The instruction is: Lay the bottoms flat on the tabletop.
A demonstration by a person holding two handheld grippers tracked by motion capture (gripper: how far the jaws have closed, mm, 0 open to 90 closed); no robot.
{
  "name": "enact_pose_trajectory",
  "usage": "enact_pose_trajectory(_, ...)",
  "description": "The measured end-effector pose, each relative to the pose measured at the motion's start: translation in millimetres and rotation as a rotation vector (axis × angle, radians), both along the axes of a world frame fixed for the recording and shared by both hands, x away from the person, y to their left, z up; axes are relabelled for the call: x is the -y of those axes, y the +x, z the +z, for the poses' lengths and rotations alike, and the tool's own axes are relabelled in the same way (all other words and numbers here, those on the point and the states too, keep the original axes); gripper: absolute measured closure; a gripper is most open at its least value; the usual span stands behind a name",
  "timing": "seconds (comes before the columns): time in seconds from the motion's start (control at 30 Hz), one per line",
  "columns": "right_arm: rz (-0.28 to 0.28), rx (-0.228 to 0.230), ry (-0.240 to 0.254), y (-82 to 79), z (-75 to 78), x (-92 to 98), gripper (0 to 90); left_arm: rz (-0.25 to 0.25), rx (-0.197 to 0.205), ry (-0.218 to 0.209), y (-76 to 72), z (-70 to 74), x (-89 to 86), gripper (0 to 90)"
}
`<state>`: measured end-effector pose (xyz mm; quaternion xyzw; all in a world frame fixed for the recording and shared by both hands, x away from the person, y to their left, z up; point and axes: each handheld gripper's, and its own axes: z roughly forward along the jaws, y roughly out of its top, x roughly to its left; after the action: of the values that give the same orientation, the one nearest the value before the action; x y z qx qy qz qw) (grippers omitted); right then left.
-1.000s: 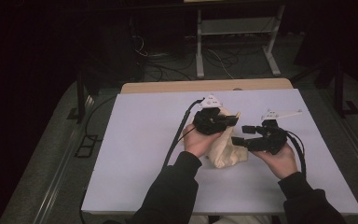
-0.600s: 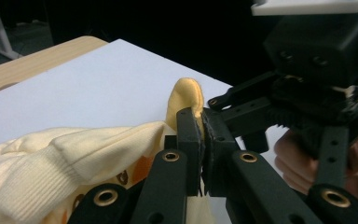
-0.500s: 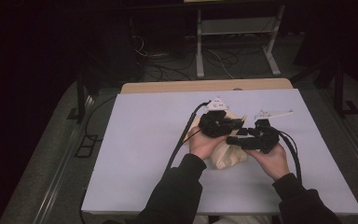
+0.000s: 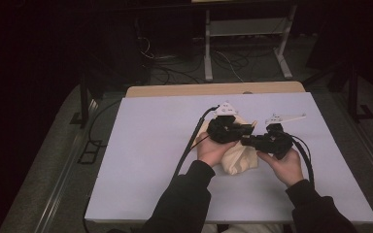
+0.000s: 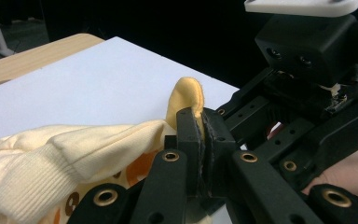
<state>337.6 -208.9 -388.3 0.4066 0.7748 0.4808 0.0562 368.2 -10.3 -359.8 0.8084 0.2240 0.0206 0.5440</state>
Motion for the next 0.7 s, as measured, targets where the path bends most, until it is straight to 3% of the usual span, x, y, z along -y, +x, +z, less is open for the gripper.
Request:
enact_pose_trajectory(0.2, -0.021, 0.011, -0.029, 0.9, 0.7, 2.0, 81.5, 0.012, 0.029, 0.008, -0.7, 1.9, -3.2, 83.0)
enact_pose_trajectory(0.27, -0.043, 0.011, -0.043, 2.0, 0.5, 5.2, 81.6, 0.007, 0.042, -0.016, -1.9, 3.0, -5.6, 74.8)
enact_pose_trajectory(0.33, -0.049, 0.006, -0.044, 2.6, 0.1, 6.5, 81.6, 0.015, 0.052, -0.031, -2.3, 4.9, -8.6, 72.5)
enact_pose_trajectory(0.5, -0.094, -0.014, -0.036, 5.9, -0.8, 17.8, 81.6, 0.070, 0.058, -0.055, -0.3, 11.7, -22.0, 55.2)
enact_pose_trajectory(0.7, -0.101, -0.016, -0.031, 7.7, -1.8, 23.2, 81.6, 0.132, 0.059, -0.058, 2.2, 15.4, -41.4, 49.4)
